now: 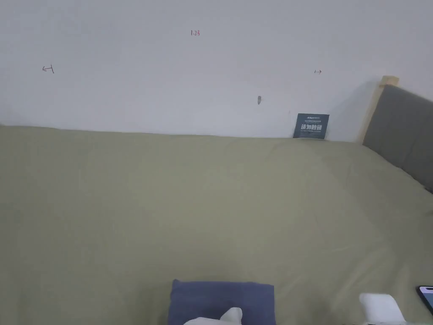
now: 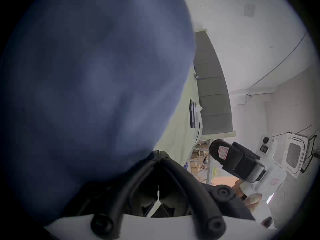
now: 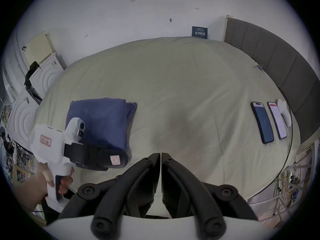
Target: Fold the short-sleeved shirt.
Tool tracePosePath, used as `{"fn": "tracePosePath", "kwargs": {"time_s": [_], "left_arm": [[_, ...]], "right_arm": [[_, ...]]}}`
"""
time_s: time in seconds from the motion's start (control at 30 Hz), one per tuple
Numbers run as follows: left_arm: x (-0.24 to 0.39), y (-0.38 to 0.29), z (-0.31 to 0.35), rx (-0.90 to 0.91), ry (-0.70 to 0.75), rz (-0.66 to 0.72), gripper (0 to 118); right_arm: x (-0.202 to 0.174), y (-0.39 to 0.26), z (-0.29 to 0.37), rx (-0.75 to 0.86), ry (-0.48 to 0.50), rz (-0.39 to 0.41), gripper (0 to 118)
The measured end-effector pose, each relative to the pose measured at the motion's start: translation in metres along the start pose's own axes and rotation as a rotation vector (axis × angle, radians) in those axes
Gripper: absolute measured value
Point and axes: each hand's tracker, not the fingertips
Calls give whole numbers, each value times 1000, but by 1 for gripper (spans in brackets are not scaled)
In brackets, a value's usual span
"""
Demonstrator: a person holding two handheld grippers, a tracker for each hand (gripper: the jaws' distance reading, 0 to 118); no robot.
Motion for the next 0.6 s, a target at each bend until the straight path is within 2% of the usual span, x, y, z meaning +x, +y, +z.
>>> {"fn": "tracePosePath", "kwargs": {"time_s": [0.1, 0.2, 0.3, 0.47, 0.53, 0.6], "left_arm": [[14, 1, 19, -20, 14, -23, 0], [32, 7, 64, 27, -55, -155, 0], [32, 20, 131, 133, -83, -190, 0], [-16, 47, 229, 283, -4, -119, 0], [-36, 49, 251, 300, -4, -75, 0], [-49, 51, 259, 322, -2, -51, 0]], "right_arm": [[-3, 5, -1, -2, -5, 7, 8], [-10, 15, -3, 2, 8, 2, 8], [-31, 32, -8, 2, 86, 15, 8], [-91, 64, -36, -81, 156, 100, 8], [-113, 73, -54, -127, 184, 120, 8], [-126, 79, -71, -156, 168, 136, 8]]}}
